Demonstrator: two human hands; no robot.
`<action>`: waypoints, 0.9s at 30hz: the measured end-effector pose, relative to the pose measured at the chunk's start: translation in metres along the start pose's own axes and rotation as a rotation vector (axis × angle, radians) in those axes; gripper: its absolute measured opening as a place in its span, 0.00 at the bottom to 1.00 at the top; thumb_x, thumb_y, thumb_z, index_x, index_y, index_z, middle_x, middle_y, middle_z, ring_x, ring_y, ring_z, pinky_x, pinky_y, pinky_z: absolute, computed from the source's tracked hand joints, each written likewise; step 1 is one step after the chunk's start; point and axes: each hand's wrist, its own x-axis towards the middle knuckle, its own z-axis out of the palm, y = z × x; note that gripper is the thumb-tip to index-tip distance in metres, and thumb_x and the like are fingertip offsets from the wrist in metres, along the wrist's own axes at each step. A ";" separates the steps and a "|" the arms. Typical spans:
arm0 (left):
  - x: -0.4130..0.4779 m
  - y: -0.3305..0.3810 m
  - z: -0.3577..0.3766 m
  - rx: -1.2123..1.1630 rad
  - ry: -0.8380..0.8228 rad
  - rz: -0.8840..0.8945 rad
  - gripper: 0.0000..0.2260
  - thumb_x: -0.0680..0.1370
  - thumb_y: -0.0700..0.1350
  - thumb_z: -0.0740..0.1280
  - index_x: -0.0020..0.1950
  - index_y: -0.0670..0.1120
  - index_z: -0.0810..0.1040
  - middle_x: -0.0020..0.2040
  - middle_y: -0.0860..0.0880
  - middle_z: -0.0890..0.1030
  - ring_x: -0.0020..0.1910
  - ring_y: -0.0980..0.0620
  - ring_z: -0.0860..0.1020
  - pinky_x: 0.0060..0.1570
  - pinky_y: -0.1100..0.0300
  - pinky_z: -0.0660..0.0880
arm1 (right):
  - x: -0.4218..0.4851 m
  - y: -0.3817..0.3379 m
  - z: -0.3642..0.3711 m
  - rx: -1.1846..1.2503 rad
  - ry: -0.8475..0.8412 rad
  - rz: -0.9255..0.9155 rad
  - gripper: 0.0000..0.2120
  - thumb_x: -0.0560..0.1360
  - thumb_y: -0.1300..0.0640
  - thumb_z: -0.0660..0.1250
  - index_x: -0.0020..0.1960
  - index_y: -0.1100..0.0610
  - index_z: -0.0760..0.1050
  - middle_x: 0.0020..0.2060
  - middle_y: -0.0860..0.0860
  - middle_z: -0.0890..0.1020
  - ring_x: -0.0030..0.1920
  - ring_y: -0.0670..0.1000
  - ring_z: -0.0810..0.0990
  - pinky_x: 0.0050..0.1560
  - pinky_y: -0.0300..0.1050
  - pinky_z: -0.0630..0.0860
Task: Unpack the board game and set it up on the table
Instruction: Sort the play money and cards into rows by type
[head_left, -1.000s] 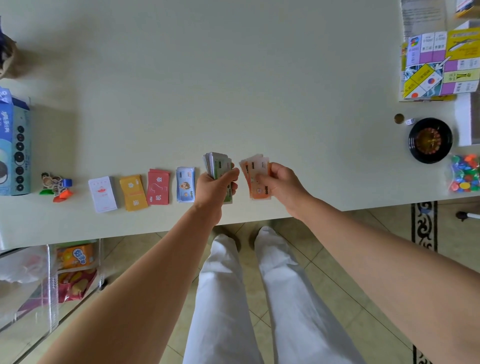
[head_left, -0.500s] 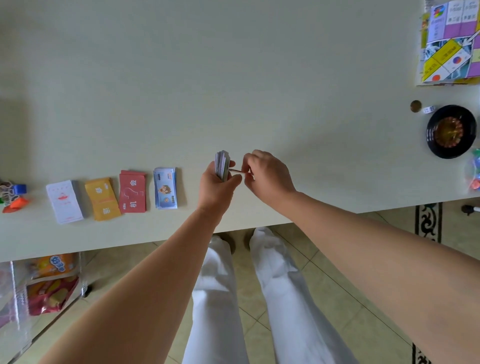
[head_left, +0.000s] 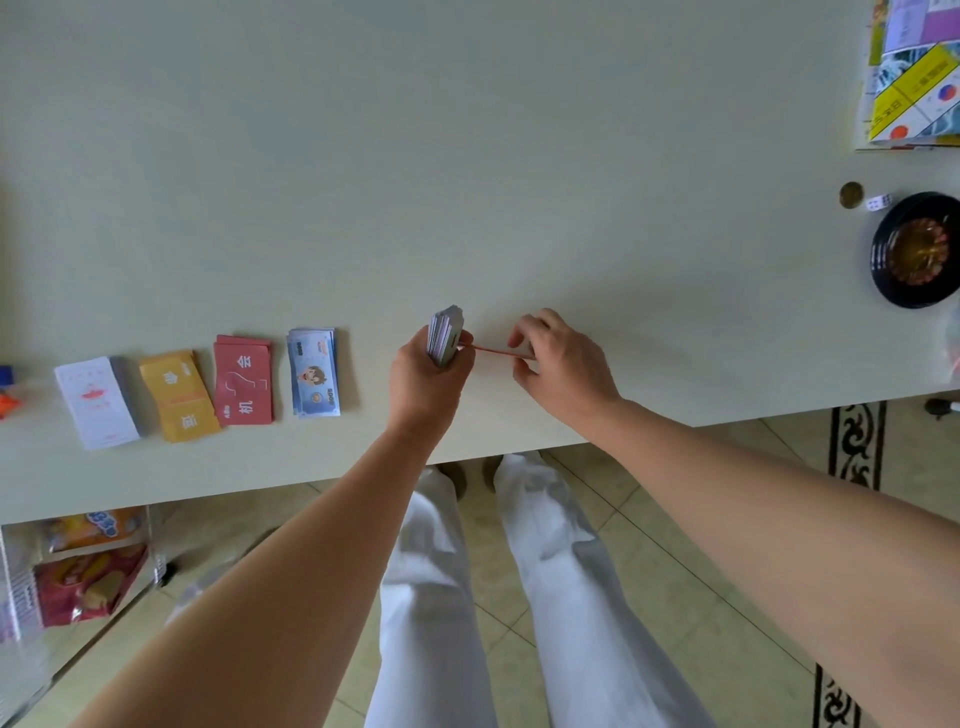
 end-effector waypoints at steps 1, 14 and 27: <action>-0.002 0.001 0.001 -0.017 -0.012 -0.006 0.03 0.75 0.38 0.67 0.44 0.46 0.79 0.29 0.54 0.72 0.24 0.59 0.66 0.27 0.66 0.65 | -0.001 0.000 0.000 0.015 -0.019 -0.014 0.07 0.74 0.60 0.66 0.52 0.56 0.75 0.49 0.51 0.75 0.41 0.53 0.80 0.37 0.48 0.77; -0.003 0.004 0.002 -0.199 0.036 -0.106 0.06 0.75 0.36 0.65 0.50 0.41 0.78 0.32 0.45 0.67 0.32 0.50 0.64 0.30 0.61 0.64 | 0.009 -0.006 0.001 -0.131 0.103 -0.030 0.02 0.74 0.63 0.65 0.46 0.61 0.75 0.40 0.56 0.75 0.28 0.59 0.74 0.26 0.44 0.69; -0.004 0.015 -0.005 -0.347 0.116 -0.233 0.05 0.76 0.39 0.67 0.48 0.48 0.76 0.34 0.46 0.70 0.31 0.51 0.67 0.29 0.62 0.65 | 0.011 -0.010 -0.006 0.097 -0.030 -0.038 0.06 0.77 0.60 0.61 0.52 0.60 0.73 0.49 0.56 0.79 0.41 0.59 0.78 0.36 0.51 0.77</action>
